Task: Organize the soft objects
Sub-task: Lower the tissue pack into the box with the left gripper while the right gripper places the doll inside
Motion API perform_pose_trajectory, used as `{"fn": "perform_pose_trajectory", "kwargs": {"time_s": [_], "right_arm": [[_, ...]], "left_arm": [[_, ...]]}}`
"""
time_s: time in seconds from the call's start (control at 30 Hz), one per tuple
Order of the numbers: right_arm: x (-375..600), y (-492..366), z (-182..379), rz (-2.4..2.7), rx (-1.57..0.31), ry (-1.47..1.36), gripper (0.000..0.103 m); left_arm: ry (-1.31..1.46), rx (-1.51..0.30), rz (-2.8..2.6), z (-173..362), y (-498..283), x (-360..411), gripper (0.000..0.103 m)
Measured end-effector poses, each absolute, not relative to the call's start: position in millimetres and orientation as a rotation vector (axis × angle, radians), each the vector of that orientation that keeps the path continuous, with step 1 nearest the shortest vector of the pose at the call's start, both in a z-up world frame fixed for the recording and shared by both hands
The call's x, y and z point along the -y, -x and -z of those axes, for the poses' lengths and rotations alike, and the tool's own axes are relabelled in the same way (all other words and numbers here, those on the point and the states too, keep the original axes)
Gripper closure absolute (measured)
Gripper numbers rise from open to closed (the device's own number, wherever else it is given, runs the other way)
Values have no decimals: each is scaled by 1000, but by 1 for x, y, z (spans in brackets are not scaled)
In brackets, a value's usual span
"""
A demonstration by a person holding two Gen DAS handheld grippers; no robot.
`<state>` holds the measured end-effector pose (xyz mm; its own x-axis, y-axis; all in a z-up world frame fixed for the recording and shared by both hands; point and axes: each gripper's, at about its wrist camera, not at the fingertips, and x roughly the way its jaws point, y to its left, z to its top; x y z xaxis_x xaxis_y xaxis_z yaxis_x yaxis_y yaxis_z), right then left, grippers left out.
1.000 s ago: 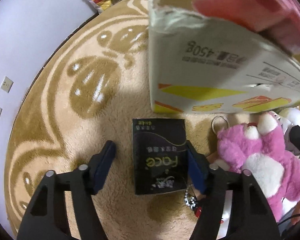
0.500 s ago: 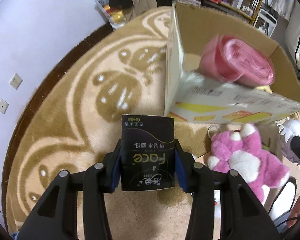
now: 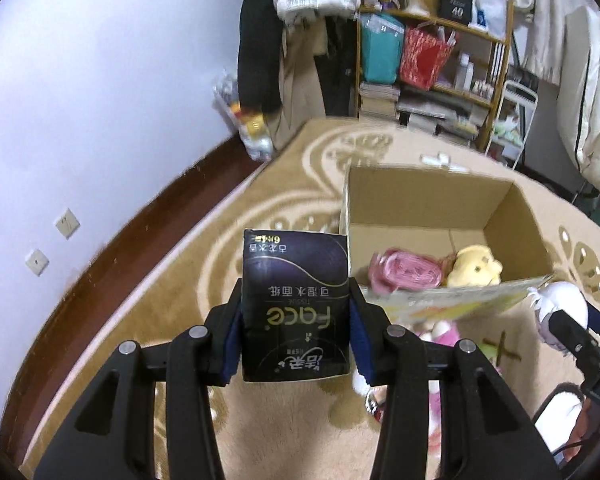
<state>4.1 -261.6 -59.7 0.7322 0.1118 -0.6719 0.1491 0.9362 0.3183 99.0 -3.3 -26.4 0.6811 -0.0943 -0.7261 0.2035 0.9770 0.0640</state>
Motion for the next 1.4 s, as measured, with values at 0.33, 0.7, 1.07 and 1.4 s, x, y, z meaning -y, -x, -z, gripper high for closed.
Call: {"fn": "perform_pose_trajectory", "kwargs": {"time_s": [0.33,0.7,1.07,1.4], "right_arm": [[255,-2,33,37,-671,-290,5],[258,-14,19,34,-594,-288,5],[274,-35,23,30,-544,-296,5],[274,-54,30,22,-551,-252,5]], "left_arm": [[-158,-642,189,-9,-95,14,59],[-178,-579,217,-13,-110,36,59],[-214,-512,253,-11,-120,66,59],[-246,-533,310,-4,-136,88,59]]}}
